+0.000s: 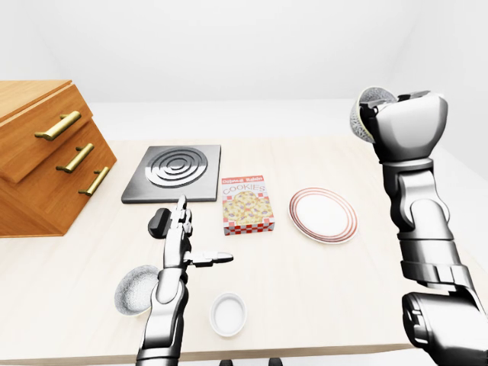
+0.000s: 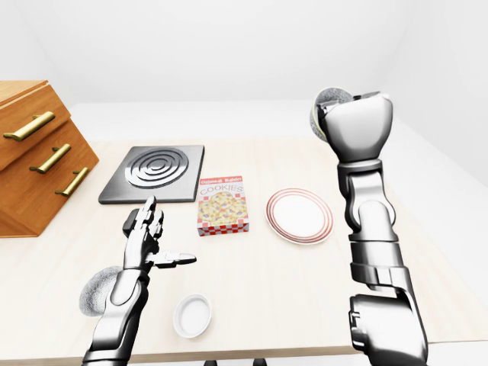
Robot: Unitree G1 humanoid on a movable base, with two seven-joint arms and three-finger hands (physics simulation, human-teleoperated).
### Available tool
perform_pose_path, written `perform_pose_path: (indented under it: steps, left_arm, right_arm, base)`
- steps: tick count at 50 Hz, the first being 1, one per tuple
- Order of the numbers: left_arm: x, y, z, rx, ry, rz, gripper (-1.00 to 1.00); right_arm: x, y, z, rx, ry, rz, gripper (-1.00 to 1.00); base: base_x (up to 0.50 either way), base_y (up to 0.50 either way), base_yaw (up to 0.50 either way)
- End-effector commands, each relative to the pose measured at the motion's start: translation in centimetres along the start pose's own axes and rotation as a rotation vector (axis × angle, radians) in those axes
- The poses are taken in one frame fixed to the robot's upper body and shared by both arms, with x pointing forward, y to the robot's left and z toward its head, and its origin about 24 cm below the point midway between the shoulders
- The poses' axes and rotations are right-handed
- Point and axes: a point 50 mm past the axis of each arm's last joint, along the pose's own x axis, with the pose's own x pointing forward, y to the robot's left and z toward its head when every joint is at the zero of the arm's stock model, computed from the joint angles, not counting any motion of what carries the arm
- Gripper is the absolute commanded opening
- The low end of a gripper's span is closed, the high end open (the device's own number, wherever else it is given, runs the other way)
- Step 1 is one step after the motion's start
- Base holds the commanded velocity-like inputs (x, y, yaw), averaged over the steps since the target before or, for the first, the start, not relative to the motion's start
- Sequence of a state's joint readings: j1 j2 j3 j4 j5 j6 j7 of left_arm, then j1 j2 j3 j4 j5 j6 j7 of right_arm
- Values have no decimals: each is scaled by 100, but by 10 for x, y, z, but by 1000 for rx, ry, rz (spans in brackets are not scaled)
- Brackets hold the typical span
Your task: Pick the akita bowl next to the plate and place it on the plate.
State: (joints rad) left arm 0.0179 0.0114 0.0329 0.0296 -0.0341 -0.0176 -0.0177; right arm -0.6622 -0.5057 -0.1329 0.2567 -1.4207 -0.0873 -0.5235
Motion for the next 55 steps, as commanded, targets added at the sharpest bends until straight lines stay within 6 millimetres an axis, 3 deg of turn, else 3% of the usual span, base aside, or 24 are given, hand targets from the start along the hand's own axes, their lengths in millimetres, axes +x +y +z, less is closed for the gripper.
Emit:
perform_pose_path:
  steps: [1, 14, 25, 33, 45, 55]
  left_arm:
    - [0, 0, -1, -1, 0, -1, 100]
    - [0, 0, -1, -2, 1, -4, 100]
    - [-1, 0, 1, -3, -1, -5, 100]
    - [-1, 1, 0, -2, -1, -6, 100]
    - [-1, -1, 1, -2, -1, -7, 100]
    - [0, -1, 1, -1, 0, -6, 100]
  right_arm:
    - [-10, 7, 24, 6, -57, 29, -100]
    - [-48, 41, 58, -41, -200, 219, -100]
    - [-57, 56, 73, -63, -270, 295, -100]
    - [-67, 63, 77, -54, -285, 343, -100]
    - [-67, 68, 73, -49, -273, 368, -100]
    - [-75, 86, 69, -95, -312, 472, -100]
  base:
    - [0, 0, 0]
    - [0, 0, 0]
    - [0, 0, 0]
    - [0, 0, 0]
    - [0, 0, 0]
    - [0, 0, 0]
